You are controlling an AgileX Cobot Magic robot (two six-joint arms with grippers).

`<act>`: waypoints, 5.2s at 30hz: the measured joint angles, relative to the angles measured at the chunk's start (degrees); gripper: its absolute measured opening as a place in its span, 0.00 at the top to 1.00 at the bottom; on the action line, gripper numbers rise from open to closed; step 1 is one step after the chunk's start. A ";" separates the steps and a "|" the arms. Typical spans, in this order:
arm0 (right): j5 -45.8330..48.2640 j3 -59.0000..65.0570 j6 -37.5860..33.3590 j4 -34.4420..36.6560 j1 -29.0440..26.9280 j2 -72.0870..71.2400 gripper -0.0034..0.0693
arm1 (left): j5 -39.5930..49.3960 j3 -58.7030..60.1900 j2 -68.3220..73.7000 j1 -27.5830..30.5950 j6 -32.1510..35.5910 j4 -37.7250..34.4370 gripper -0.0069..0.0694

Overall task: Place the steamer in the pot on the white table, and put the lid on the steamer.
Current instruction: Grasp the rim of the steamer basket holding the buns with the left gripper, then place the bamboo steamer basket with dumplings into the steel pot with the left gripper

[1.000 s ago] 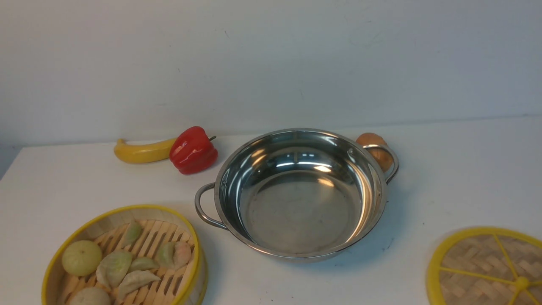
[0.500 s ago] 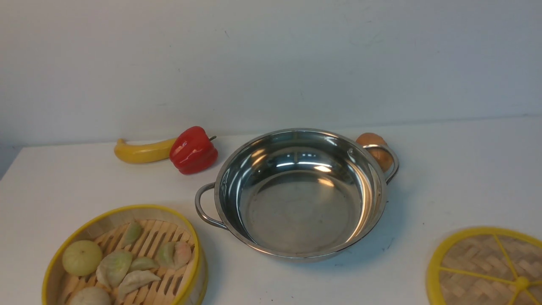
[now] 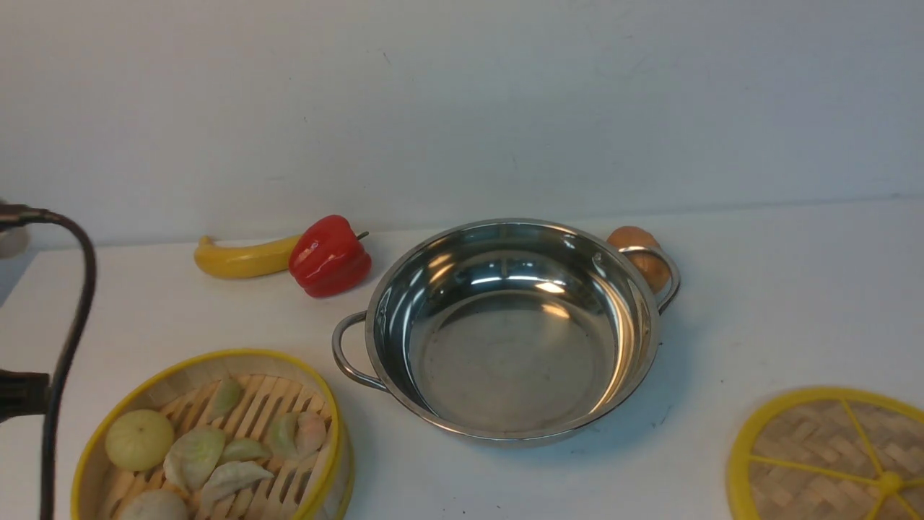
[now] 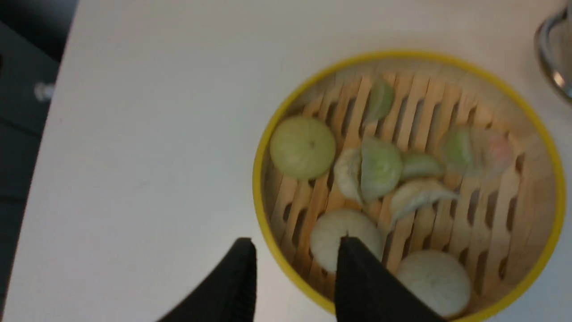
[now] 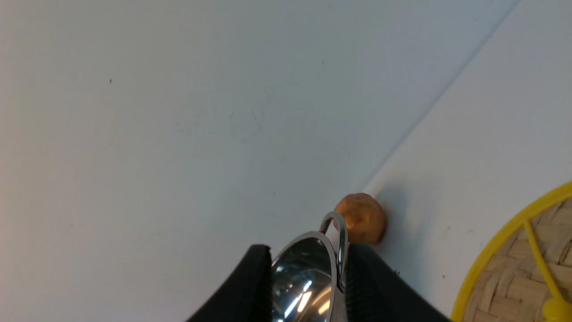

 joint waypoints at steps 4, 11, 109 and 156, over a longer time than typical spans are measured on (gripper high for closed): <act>2.33 0.00 -1.90 0.06 0.00 0.00 0.61 | 2.25 -1.87 8.42 0.00 0.95 0.60 0.59; 5.00 0.00 -2.90 0.11 0.00 0.00 0.61 | 1.74 -2.05 18.06 3.65 1.22 1.53 0.59; 10.32 0.00 -9.37 0.40 0.00 -0.04 0.61 | -7.89 -2.44 46.11 19.73 12.37 -18.77 0.63; 12.51 0.00 -10.08 0.40 0.00 -0.04 0.61 | 10.89 -22.61 37.89 19.52 12.16 -11.68 0.88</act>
